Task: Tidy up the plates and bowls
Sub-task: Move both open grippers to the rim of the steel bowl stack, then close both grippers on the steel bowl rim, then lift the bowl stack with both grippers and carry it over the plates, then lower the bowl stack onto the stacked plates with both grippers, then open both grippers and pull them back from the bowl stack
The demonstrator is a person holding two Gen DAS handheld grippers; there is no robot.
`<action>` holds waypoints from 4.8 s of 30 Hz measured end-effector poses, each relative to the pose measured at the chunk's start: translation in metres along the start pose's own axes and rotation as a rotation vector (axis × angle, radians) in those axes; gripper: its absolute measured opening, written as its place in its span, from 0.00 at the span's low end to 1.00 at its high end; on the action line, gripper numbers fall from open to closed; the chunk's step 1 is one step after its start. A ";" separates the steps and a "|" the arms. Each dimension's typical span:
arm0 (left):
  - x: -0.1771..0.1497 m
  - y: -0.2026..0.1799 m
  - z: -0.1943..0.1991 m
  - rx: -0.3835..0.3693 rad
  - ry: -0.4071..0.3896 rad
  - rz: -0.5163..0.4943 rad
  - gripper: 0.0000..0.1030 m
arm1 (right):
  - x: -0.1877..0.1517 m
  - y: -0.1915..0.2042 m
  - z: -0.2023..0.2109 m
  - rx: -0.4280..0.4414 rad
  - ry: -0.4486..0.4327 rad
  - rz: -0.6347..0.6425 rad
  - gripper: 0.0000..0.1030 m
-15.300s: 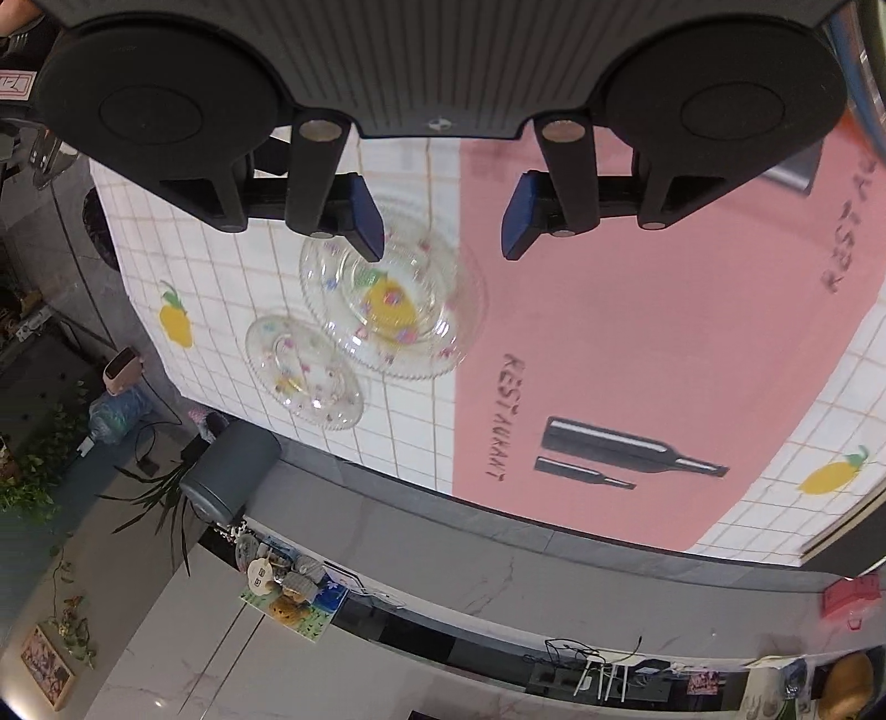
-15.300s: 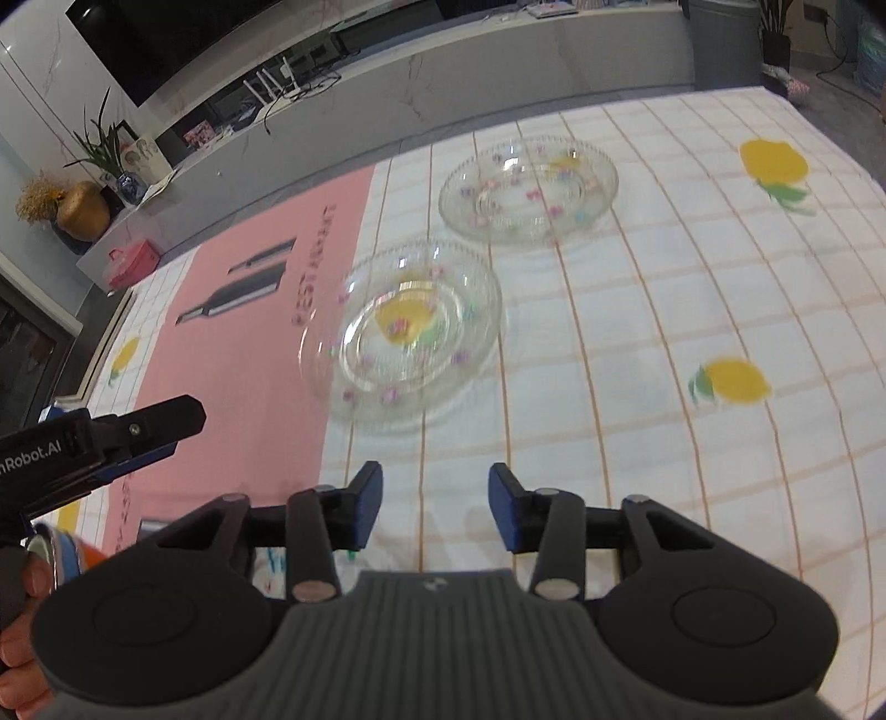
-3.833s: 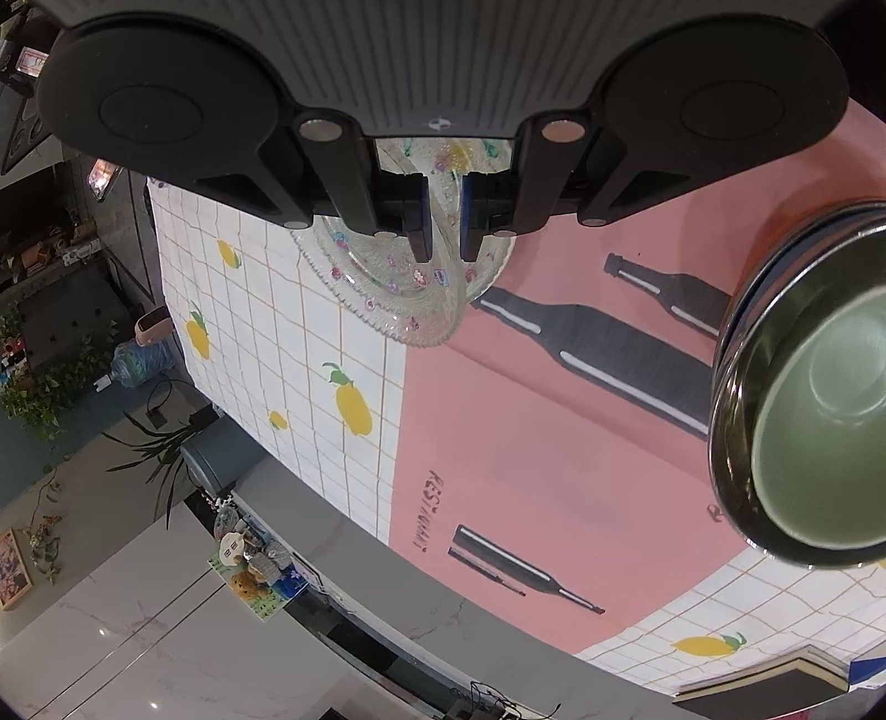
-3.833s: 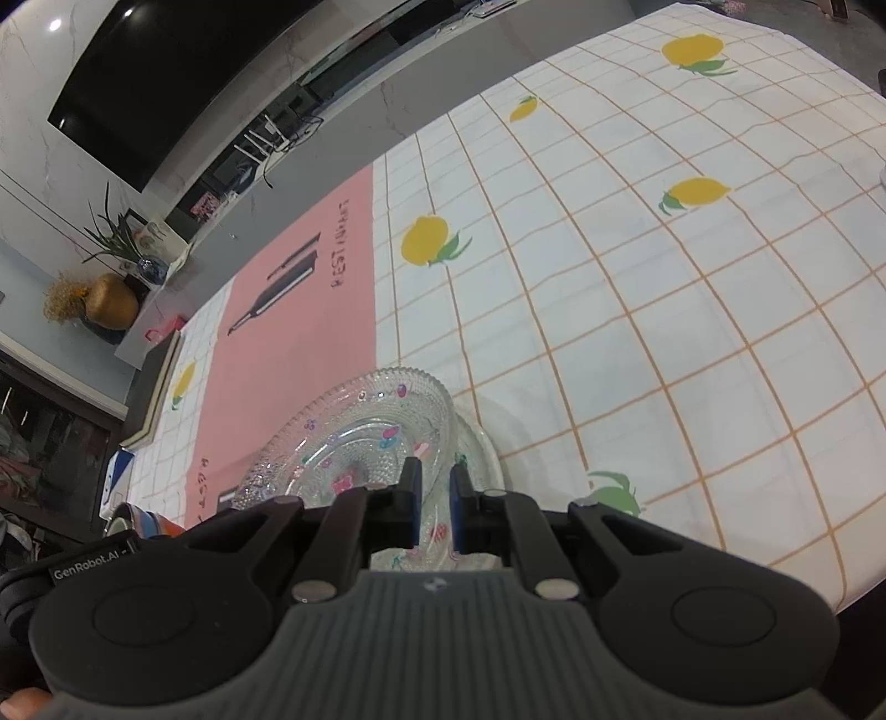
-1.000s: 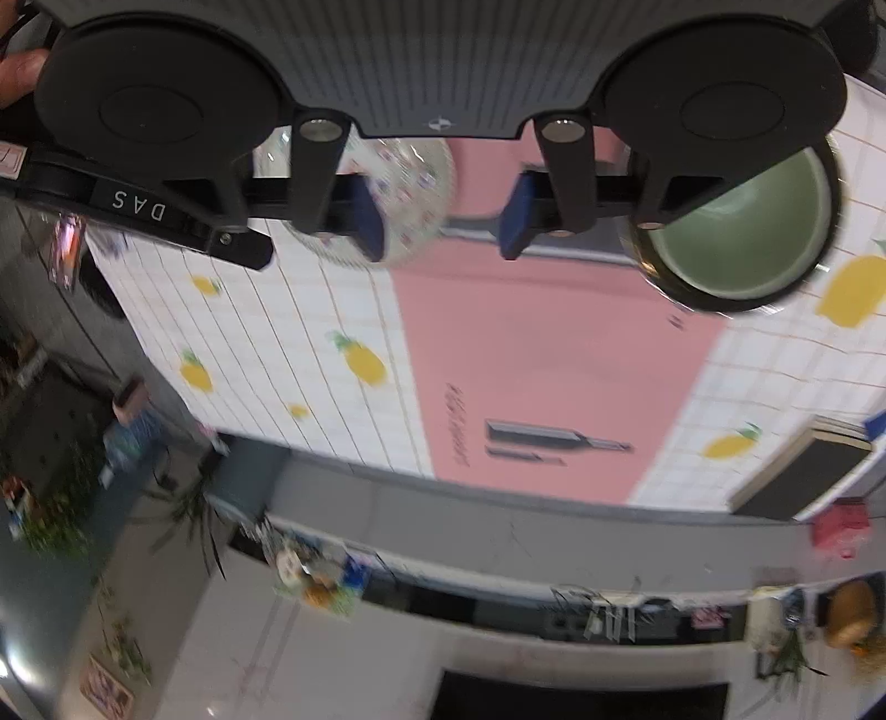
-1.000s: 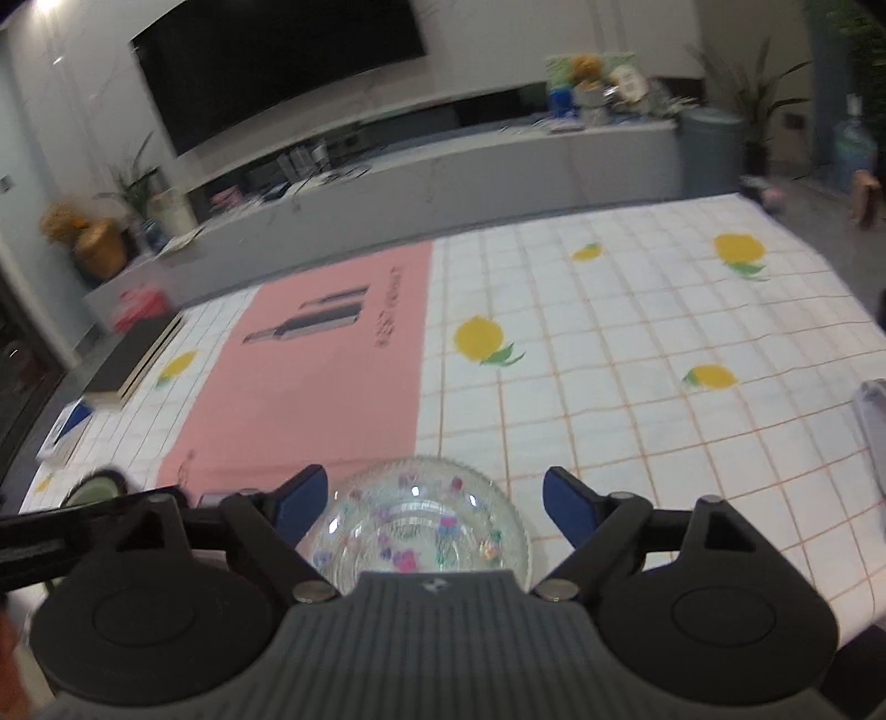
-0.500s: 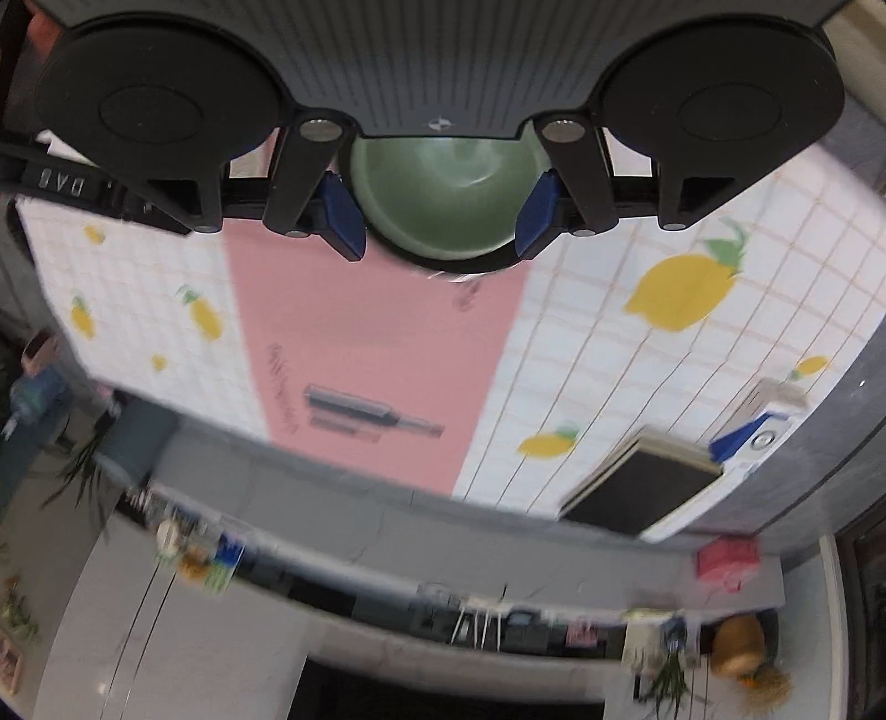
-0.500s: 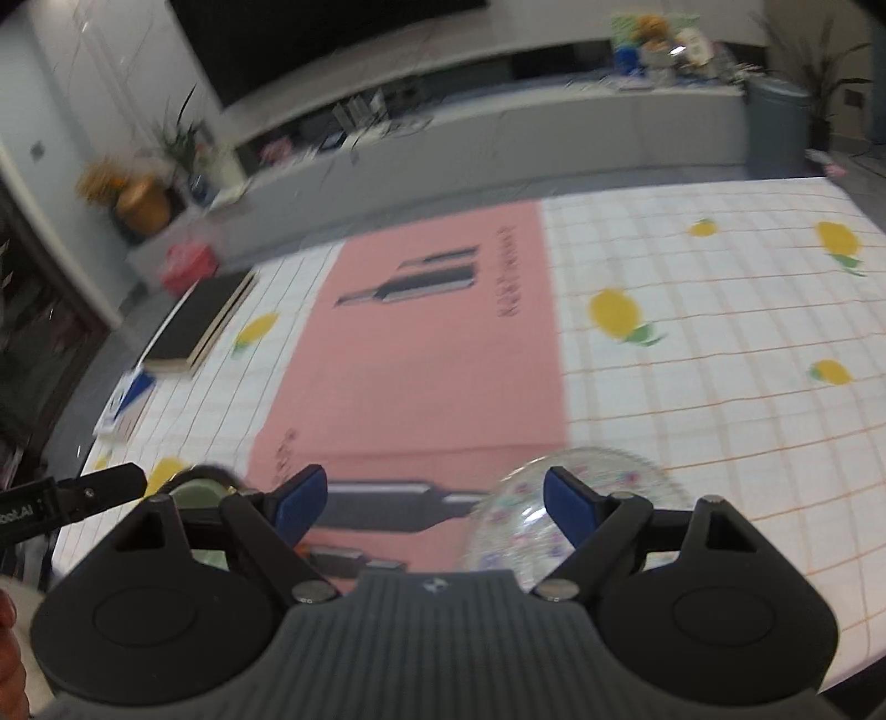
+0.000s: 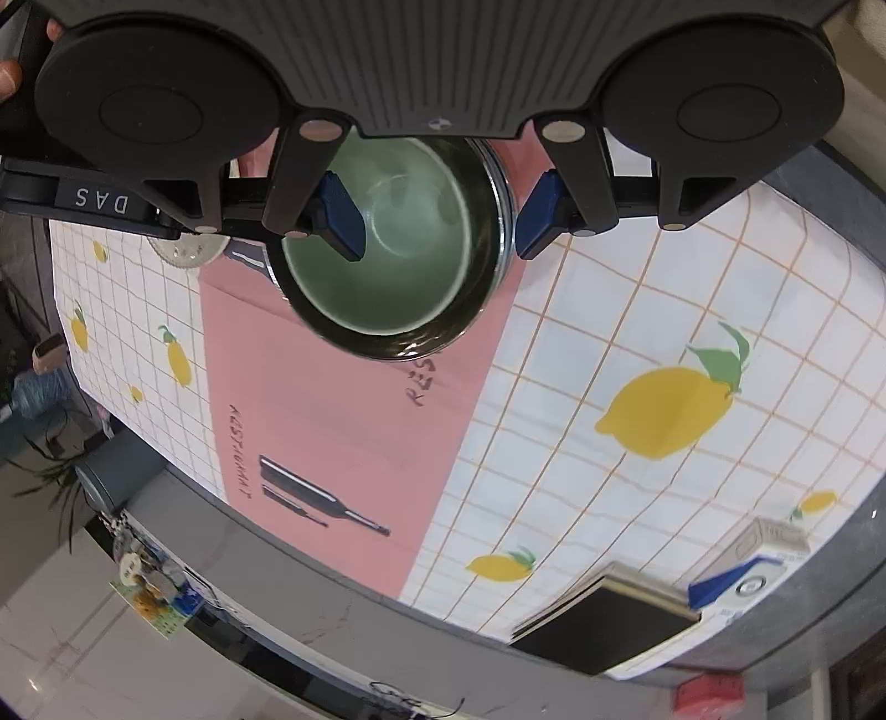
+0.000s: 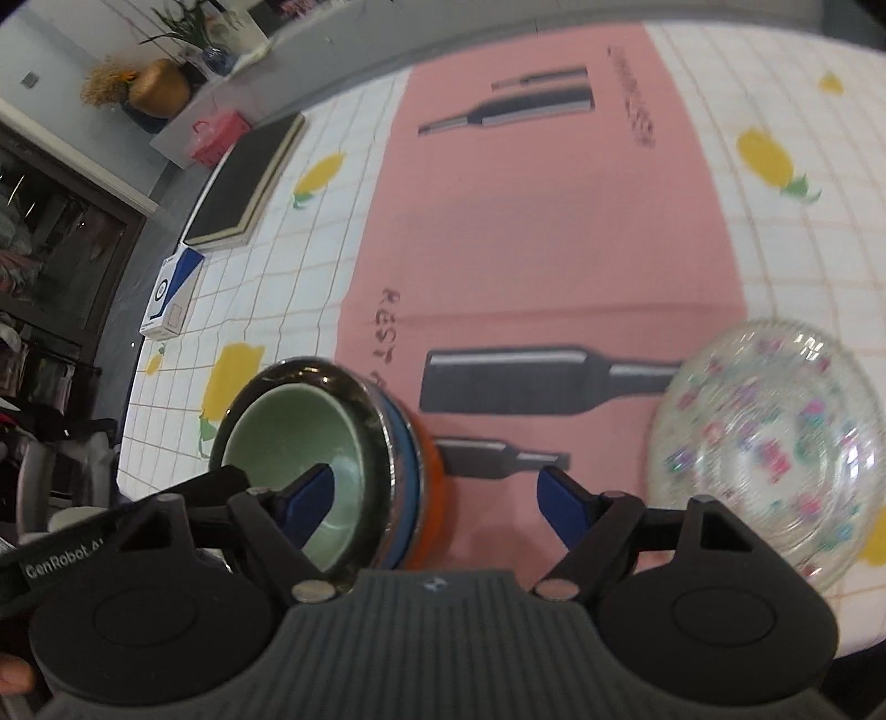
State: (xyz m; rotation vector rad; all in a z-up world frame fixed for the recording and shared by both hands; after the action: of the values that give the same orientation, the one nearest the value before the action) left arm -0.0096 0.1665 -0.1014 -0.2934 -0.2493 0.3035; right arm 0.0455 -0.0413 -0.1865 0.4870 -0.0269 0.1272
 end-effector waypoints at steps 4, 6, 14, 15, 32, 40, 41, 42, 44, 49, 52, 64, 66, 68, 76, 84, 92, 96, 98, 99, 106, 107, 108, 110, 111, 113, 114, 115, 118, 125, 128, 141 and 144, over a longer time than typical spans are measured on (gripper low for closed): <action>0.000 0.008 -0.011 -0.014 0.019 0.030 0.71 | 0.001 0.003 -0.010 0.007 0.037 -0.007 0.73; -0.001 0.012 -0.016 -0.026 0.025 0.042 0.71 | 0.003 0.004 -0.017 0.011 0.054 -0.016 0.73; -0.004 0.028 -0.039 -0.098 0.056 0.111 0.68 | 0.005 0.003 -0.038 0.020 0.103 -0.056 0.68; -0.004 0.029 -0.041 -0.110 0.060 0.122 0.67 | 0.005 0.003 -0.039 0.020 0.105 -0.057 0.68; -0.007 0.040 -0.053 -0.154 0.042 0.211 0.50 | 0.003 -0.006 -0.050 0.114 0.107 -0.089 0.43; -0.008 0.032 -0.049 -0.126 0.029 0.172 0.49 | 0.002 -0.005 -0.050 0.097 0.096 -0.081 0.39; -0.008 0.031 -0.049 -0.125 0.027 0.170 0.49 | 0.002 -0.006 -0.049 0.098 0.093 -0.081 0.39; -0.008 0.029 -0.048 -0.125 0.023 0.167 0.49 | 0.002 -0.007 -0.047 0.100 0.088 -0.082 0.39; -0.008 0.024 -0.045 -0.127 0.016 0.161 0.49 | 0.002 -0.008 -0.043 0.105 0.076 -0.082 0.39; -0.005 0.005 -0.038 -0.131 0.004 0.132 0.49 | 0.002 -0.016 -0.025 0.118 0.046 -0.091 0.39; -0.003 -0.012 -0.035 -0.137 0.002 0.103 0.49 | 0.001 -0.026 -0.010 0.121 0.026 -0.101 0.39; -0.002 -0.102 -0.051 -0.189 0.031 -0.019 0.49 | -0.005 -0.096 0.055 0.113 -0.047 -0.179 0.39; -0.003 -0.116 -0.056 -0.202 0.042 -0.035 0.49 | -0.007 -0.110 0.067 0.109 -0.060 -0.191 0.39; -0.004 -0.130 -0.062 -0.212 0.056 -0.052 0.49 | -0.009 -0.125 0.076 0.105 -0.067 -0.203 0.39; -0.012 -0.173 -0.087 -0.218 0.107 -0.096 0.49 | -0.011 -0.176 0.095 0.094 -0.055 -0.240 0.40; -0.019 -0.184 -0.101 -0.183 0.144 -0.093 0.49 | -0.016 -0.200 0.086 0.114 -0.030 -0.265 0.39; -0.021 -0.181 -0.105 -0.169 0.149 -0.086 0.49 | -0.013 -0.199 0.080 0.106 -0.026 -0.258 0.39; -0.022 -0.182 -0.108 -0.161 0.160 -0.088 0.49 | -0.013 -0.200 0.077 0.098 -0.023 -0.259 0.39; -0.022 -0.183 -0.108 -0.159 0.159 -0.093 0.49 | -0.013 -0.201 0.077 0.099 -0.027 -0.258 0.39; -0.022 -0.183 -0.108 -0.157 0.158 -0.093 0.49 | -0.013 -0.201 0.077 0.098 -0.028 -0.257 0.39; -0.022 -0.186 -0.108 -0.144 0.156 -0.107 0.49 | -0.013 -0.202 0.077 0.098 -0.027 -0.262 0.38; -0.022 -0.187 -0.108 -0.141 0.155 -0.109 0.49 | -0.013 -0.202 0.077 0.097 -0.027 -0.264 0.38; -0.022 -0.187 -0.108 -0.139 0.154 -0.111 0.49 | -0.013 -0.203 0.077 0.099 -0.027 -0.267 0.38; -0.022 -0.189 -0.108 -0.131 0.152 -0.117 0.49 | -0.013 -0.205 0.076 0.107 -0.025 -0.275 0.38; -0.022 -0.190 -0.108 -0.125 0.152 -0.120 0.49 | -0.013 -0.206 0.076 0.113 -0.024 -0.279 0.38; -0.022 -0.191 -0.107 -0.118 0.150 -0.128 0.49 | -0.013 -0.208 0.076 0.123 -0.021 -0.285 0.39; -0.023 -0.192 -0.107 -0.117 0.149 -0.128 0.49 | -0.013 -0.209 0.076 0.129 -0.022 -0.289 0.39; -0.023 -0.191 -0.107 -0.117 0.149 -0.126 0.49 | -0.013 -0.210 0.075 0.134 -0.021 -0.293 0.39; -0.022 -0.190 -0.107 -0.124 0.154 -0.118 0.50 | -0.013 -0.211 0.076 0.145 -0.020 -0.303 0.41; -0.022 -0.191 -0.096 -0.127 0.060 -0.143 0.70 | -0.013 -0.207 0.087 0.108 -0.065 -0.282 0.60; -0.021 -0.193 -0.087 -0.140 0.037 -0.162 0.71 | -0.015 -0.203 0.096 0.089 -0.102 -0.262 0.62; -0.034 -0.213 0.005 -0.082 -0.341 -0.371 0.72 | -0.044 -0.154 0.169 -0.088 -0.470 -0.014 0.76; -0.045 -0.220 0.024 -0.059 -0.439 -0.439 0.72 | -0.059 -0.139 0.183 -0.159 -0.566 0.065 0.83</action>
State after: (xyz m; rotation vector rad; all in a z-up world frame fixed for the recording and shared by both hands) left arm -0.0014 -0.0433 -0.0172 -0.2204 -0.7443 -0.0792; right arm 0.0060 -0.2556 -0.0925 0.3501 -0.6030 0.0467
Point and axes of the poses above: each gripper's, at about its wrist camera, not at the fingertips, and z roughly against the way its jaws point, y to its left, x to its top, the point moved 2 cm from there along -z, roughly the way its jaws point, and after that the axes turned 13 degrees about y, right-handed, at the moved point
